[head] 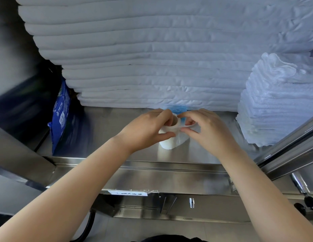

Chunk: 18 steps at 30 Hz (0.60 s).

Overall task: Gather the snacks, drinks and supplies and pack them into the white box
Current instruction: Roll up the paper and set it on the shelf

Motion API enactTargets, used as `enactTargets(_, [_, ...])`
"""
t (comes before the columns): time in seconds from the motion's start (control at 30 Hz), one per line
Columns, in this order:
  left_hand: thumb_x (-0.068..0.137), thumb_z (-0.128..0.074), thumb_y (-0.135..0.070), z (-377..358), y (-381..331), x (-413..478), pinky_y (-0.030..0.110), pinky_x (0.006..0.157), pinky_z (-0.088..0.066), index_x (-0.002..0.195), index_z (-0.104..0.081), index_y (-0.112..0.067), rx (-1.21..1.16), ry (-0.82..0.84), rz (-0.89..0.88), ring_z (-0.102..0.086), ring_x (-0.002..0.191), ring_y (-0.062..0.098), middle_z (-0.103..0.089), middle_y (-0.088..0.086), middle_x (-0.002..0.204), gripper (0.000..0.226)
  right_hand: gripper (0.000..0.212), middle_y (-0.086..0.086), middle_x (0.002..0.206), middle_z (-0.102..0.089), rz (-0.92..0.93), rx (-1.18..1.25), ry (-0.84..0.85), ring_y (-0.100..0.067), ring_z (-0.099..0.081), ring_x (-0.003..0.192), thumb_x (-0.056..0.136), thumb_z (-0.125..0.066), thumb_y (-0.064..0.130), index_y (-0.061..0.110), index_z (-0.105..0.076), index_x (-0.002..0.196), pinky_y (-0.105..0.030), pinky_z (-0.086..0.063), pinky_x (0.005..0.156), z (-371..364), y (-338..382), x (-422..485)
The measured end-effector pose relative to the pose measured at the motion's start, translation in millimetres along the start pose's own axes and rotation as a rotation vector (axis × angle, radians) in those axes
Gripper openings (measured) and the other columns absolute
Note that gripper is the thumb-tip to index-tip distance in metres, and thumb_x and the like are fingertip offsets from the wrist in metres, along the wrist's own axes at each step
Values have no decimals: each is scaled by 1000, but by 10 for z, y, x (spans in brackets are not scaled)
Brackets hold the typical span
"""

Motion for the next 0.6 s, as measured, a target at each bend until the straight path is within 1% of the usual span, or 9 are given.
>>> enactTargets(0.07, [77,-74,-20,11,-11,0,24,58,-31,84,-45,-9,16,19,-27,-37,71,10,-54,0,78,32,30,15,79,-58,20,6,27,-6,-53,79,77,-76,22,22,-66,105,-21,-36,77,-2,6,28])
enactTargets(0.1, [77,-74,-20,18,-7,2,23,58,-31,84,-46,-9,9,23,-25,-37,71,10,-54,-1,78,31,29,13,80,-60,32,7,37,-7,-53,80,78,-75,22,22,-66,106,-22,-35,77,-9,10,40])
enactTargets(0.17, [77,-74,-20,28,5,5,21,60,-31,84,-46,-9,-16,30,-18,-39,72,9,-54,-5,80,30,25,7,83,-64,44,14,72,-13,-56,81,80,-73,20,23,-68,104,-27,-40,76,-27,17,52])
enactTargets(0.23, [78,-73,-20,36,11,10,20,61,-33,86,-49,-9,-15,40,-27,-41,74,8,-56,-4,81,28,21,2,82,-64,50,25,101,-19,-57,81,80,-73,17,20,-70,101,-32,-44,74,-35,20,62])
enactTargets(0.3, [79,-73,-20,52,5,7,20,61,-34,88,-52,-9,25,31,-55,-44,78,8,-60,-4,85,26,17,1,81,-64,49,31,106,-21,-58,81,79,-73,16,17,-70,96,-33,-44,74,-28,35,72])
enactTargets(0.4, [81,-71,-20,72,-33,-17,22,61,-39,91,-57,-10,114,-12,-104,-47,83,10,-62,-4,87,21,14,2,79,-63,40,30,121,-21,-57,79,79,-73,21,14,-69,91,-31,-42,73,-26,92,79])
enactTargets(0.5, [81,-72,-21,58,-91,-55,24,65,-43,90,-62,-8,141,-75,-105,-55,83,19,-64,1,87,19,13,10,73,-52,33,-27,125,-15,-51,75,80,-72,26,15,-68,87,-29,-38,70,-36,165,81])
enactTargets(0.6, [81,-73,-21,47,-105,-73,35,68,-50,84,-66,-5,166,-110,-79,-58,82,28,-64,7,84,17,10,15,72,-43,22,-54,102,-13,-46,72,79,-73,25,17,-67,84,-28,-35,68,-41,216,81])
Point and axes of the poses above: each hand's wrist, its own x-axis towards the middle knuckle, its own z-axis out of the back of the hand, y = z × x, the point moved 3 cm from there along x, towards the middle knuckle
